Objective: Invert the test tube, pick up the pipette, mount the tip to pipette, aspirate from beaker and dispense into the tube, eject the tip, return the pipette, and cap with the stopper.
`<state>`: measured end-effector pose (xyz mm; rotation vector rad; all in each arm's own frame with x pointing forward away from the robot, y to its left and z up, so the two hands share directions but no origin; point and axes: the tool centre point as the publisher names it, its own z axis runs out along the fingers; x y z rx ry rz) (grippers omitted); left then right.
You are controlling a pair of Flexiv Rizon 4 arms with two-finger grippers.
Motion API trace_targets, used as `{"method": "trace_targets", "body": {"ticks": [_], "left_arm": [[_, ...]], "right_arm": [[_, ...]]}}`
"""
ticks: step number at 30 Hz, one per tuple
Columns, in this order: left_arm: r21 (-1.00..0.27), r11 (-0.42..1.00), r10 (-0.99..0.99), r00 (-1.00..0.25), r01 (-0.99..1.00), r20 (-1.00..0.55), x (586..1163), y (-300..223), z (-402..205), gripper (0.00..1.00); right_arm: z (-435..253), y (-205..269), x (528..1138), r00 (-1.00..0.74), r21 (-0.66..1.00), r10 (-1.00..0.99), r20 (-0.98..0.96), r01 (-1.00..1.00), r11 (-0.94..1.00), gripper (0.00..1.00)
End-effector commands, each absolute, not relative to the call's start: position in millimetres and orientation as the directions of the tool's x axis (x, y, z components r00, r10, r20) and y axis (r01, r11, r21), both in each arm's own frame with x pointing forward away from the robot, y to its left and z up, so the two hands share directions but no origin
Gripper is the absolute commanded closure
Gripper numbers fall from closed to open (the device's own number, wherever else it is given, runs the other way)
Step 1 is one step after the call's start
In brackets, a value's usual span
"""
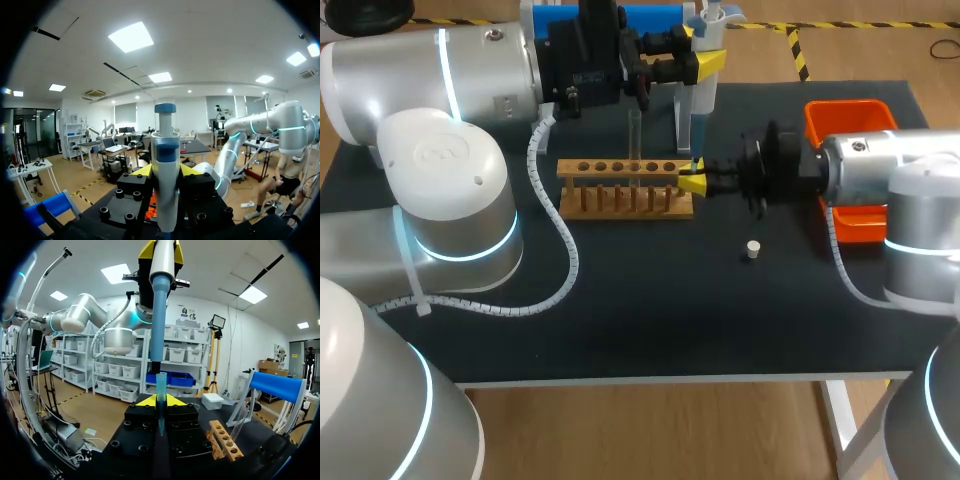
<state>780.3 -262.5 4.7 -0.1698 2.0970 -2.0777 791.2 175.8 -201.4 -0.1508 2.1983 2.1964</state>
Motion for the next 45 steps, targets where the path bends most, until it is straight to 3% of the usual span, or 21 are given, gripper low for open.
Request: {"method": "trace_targets", "body": {"ticks": [1,45], "left_arm": [[-0.999,0.011,-0.211,-0.976,0.050,-0.051,780.5,-262.0,2.6,1.00],[-0.999,0.011,-0.211,-0.976,0.050,-0.051,780.5,-262.0,2.6,1.00]], "right_arm": [[-198.7,175.7,788.4,-0.994,0.996,-0.052,-0.092,-0.092,0.001,1.00],[-197.0,171.9,787.4,-0.994,0.995,-0.048,-0.095,-0.095,0.001,1.00]]}}
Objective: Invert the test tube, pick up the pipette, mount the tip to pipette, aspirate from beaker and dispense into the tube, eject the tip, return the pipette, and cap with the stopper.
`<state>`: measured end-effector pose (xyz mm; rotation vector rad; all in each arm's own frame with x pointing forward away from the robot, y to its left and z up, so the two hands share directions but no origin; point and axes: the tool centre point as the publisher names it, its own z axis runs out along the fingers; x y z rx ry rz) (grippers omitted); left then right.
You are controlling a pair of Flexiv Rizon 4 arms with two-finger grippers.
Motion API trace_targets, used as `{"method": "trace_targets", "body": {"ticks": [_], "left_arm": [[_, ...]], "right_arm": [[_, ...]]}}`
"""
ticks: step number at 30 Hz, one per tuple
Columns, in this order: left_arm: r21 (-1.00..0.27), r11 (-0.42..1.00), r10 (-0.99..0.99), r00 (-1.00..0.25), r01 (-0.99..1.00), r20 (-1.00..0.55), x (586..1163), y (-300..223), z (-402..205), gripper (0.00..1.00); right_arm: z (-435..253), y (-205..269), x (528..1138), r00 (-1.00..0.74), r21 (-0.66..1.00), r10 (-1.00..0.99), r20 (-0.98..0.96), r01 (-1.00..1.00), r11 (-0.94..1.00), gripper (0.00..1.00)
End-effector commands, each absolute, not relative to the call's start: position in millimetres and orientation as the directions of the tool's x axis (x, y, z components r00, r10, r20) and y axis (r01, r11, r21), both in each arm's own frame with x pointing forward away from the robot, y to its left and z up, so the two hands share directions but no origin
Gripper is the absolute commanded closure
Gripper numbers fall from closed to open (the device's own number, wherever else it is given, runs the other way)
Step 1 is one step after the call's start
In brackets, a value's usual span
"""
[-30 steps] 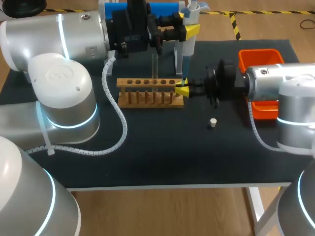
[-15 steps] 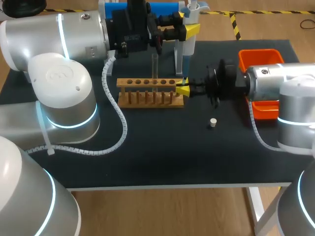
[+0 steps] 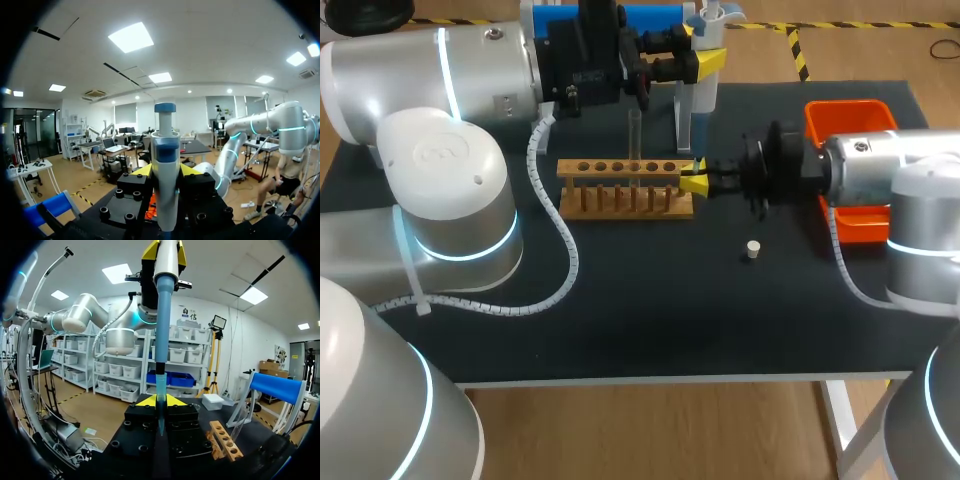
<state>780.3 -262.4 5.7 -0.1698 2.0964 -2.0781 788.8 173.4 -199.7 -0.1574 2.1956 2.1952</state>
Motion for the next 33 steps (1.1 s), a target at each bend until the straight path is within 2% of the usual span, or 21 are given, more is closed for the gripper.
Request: {"method": "trace_targets", "body": {"ticks": [1,33], "left_arm": [[-0.999,0.011,-0.211,-0.976,0.050,-0.051,780.5,-262.0,2.6,1.00],[-0.999,0.011,-0.211,-0.976,0.050,-0.051,780.5,-262.0,2.6,1.00]], "right_arm": [[-197.0,171.7,787.4,-0.994,0.995,-0.048,-0.095,-0.095,0.002,1.00],[-195.4,170.4,786.7,-0.997,0.999,-0.064,-0.048,-0.050,0.016,1.00]]}}
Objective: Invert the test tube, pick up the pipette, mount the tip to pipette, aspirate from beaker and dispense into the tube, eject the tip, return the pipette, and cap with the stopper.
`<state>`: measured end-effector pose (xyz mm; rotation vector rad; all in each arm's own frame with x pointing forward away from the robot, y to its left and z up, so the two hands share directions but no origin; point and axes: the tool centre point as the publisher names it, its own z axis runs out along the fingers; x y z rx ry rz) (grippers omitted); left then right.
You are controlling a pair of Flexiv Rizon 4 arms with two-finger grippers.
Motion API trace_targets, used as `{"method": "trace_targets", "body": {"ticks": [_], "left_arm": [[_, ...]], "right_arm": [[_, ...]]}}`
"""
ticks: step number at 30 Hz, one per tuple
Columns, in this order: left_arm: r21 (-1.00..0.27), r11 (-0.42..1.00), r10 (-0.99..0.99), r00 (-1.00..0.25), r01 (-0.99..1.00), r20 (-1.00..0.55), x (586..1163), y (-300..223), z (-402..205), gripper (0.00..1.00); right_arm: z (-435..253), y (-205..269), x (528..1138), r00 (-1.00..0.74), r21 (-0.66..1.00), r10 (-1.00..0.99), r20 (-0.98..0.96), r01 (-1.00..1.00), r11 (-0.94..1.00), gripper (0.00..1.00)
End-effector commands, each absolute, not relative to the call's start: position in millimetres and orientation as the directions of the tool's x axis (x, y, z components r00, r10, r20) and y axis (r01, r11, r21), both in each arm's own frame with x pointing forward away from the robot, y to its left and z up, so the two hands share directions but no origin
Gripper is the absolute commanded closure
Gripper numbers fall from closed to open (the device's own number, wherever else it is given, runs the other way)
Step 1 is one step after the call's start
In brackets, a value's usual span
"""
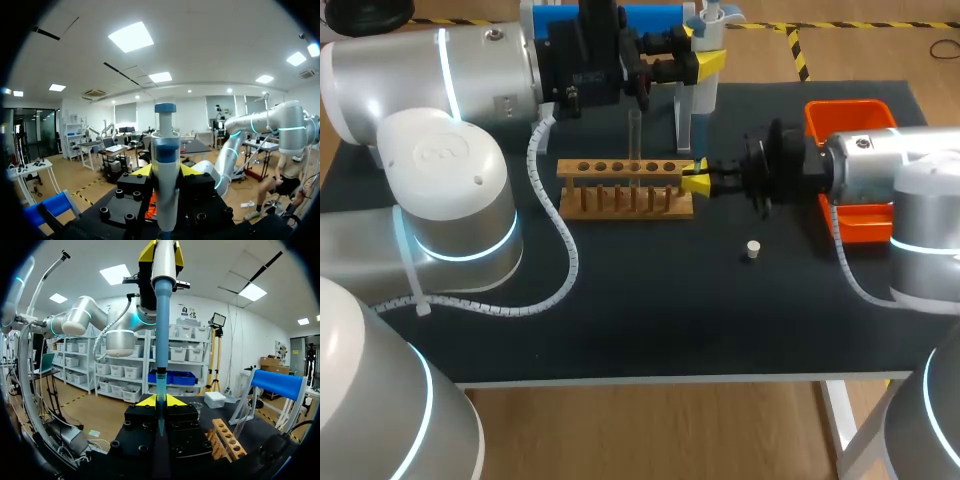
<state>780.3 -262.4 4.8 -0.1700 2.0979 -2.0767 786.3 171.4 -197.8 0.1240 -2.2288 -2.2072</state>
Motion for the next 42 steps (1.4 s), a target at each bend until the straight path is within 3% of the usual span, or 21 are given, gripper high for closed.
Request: {"method": "trace_targets", "body": {"ticks": [1,42], "left_arm": [[-0.999,0.011,-0.211,-0.976,0.050,-0.051,780.5,-262.0,2.6,1.00],[-0.999,0.011,-0.211,-0.976,0.050,-0.051,780.5,-262.0,2.6,1.00]], "right_arm": [[-195.2,170.6,786.7,-0.997,0.999,-0.064,-0.045,-0.047,0.017,1.00],[-156.2,174.6,784.5,-0.993,0.995,-0.066,-0.099,-0.098,-0.022,1.00]]}}
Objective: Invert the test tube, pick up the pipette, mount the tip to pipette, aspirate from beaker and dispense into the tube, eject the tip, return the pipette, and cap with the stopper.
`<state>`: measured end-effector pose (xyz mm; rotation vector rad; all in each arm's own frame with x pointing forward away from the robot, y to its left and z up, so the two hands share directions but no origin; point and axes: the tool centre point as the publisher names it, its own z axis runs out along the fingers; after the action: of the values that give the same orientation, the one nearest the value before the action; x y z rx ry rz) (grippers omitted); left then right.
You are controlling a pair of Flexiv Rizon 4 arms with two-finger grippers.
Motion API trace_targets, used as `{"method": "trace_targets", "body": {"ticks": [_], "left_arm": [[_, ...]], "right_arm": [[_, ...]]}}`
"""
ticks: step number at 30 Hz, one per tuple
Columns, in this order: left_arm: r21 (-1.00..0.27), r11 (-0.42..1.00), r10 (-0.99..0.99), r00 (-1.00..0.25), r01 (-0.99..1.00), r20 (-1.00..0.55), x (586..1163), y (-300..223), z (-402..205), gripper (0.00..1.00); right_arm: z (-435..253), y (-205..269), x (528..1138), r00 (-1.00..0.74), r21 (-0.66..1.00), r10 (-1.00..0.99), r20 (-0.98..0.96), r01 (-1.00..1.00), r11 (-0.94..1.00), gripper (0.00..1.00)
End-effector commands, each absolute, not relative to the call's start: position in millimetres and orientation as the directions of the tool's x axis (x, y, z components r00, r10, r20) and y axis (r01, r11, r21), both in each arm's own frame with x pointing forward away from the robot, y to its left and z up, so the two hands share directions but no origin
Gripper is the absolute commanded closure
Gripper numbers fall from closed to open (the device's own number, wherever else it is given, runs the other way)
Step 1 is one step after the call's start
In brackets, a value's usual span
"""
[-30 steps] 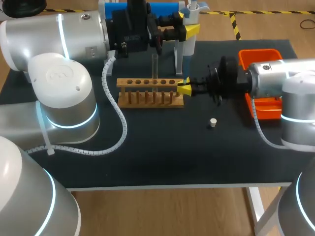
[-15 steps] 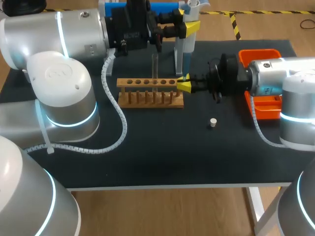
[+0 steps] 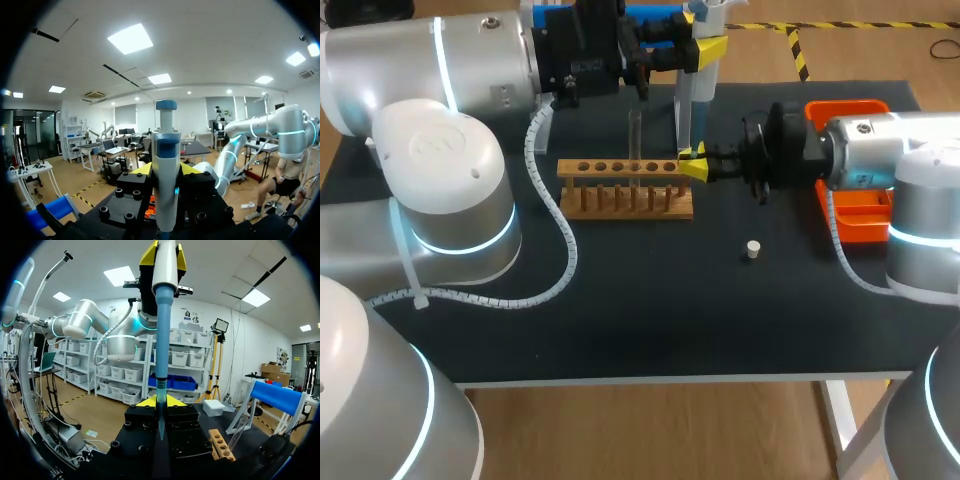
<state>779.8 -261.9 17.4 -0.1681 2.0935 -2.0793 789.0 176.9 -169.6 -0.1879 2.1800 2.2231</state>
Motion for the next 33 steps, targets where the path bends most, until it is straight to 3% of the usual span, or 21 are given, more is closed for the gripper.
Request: {"method": "trace_targets", "body": {"ticks": [1,2,4,5,15,33], "left_arm": [[-0.999,0.011,-0.211,-0.976,0.050,-0.051,780.5,-262.0,2.6,1.00],[-0.999,0.011,-0.211,-0.976,0.050,-0.051,780.5,-262.0,2.6,1.00],[-0.999,0.011,-0.211,-0.976,0.050,-0.051,780.5,-262.0,2.6,1.00],[-0.999,0.011,-0.211,-0.976,0.050,-0.051,780.5,-262.0,2.6,1.00],[-0.999,0.011,-0.211,-0.976,0.050,-0.051,780.5,-262.0,2.6,1.00],[-0.999,0.011,-0.211,-0.976,0.050,-0.051,780.5,-262.0,2.6,1.00]], "right_arm": [[-159.2,174.4,784.0,-0.993,0.995,-0.065,-0.095,-0.094,-0.019,1.00],[-162.1,174.3,783.5,-0.994,0.996,-0.066,-0.092,-0.091,-0.018,1.00],[-167.8,173.9,782.1,-0.994,0.996,-0.066,-0.088,-0.087,-0.016,0.53],[-170.3,173.6,781.5,-0.994,0.996,-0.065,-0.083,-0.082,-0.014,0.00],[-192.7,156.3,772.5,-0.995,0.998,-0.076,-0.065,-0.066,0.009,0.00],[-235.6,69.2,731.1,-0.997,0.987,-0.050,-0.051,-0.058,0.151,0.00]]}}
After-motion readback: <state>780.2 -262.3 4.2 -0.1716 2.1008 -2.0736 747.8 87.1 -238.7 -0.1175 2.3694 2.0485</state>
